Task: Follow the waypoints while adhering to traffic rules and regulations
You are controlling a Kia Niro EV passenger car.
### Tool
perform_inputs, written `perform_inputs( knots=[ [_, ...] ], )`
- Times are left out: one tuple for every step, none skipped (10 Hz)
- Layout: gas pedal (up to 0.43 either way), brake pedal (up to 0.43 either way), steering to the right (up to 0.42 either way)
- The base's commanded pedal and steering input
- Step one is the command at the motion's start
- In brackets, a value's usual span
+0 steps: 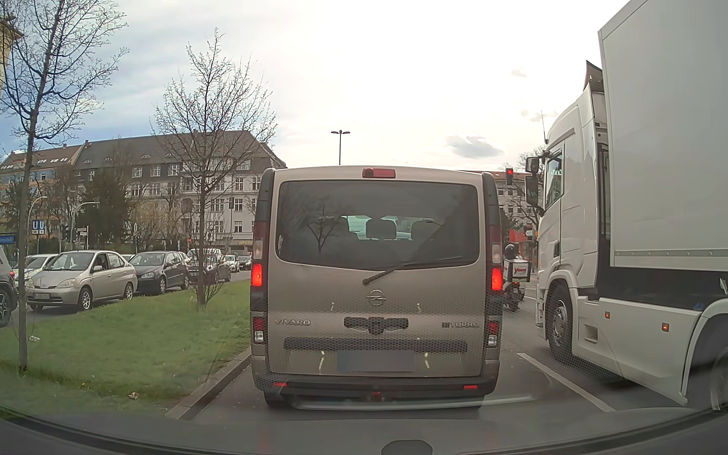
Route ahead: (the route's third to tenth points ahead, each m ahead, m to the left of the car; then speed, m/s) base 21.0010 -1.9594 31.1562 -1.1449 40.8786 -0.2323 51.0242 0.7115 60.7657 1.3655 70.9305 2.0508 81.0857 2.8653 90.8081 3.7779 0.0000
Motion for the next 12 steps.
perform_inputs(
  knots=[
    [0.000, 0.299, -0.003],
    [0.000, 0.299, -0.003],
    [0.000, 0.299, -0.003],
    [0.000, 0.299, -0.003],
    [0.000, 0.299, -0.003],
    [0.000, 0.299, -0.003],
    [0.000, 0.299, -0.003],
    [0.000, 0.299, -0.003],
    [0.000, 0.299, -0.003],
    [0.000, 0.299, -0.003],
    [0.000, 0.299, -0.003],
    [0.000, 0.299, -0.003]
  ],
)
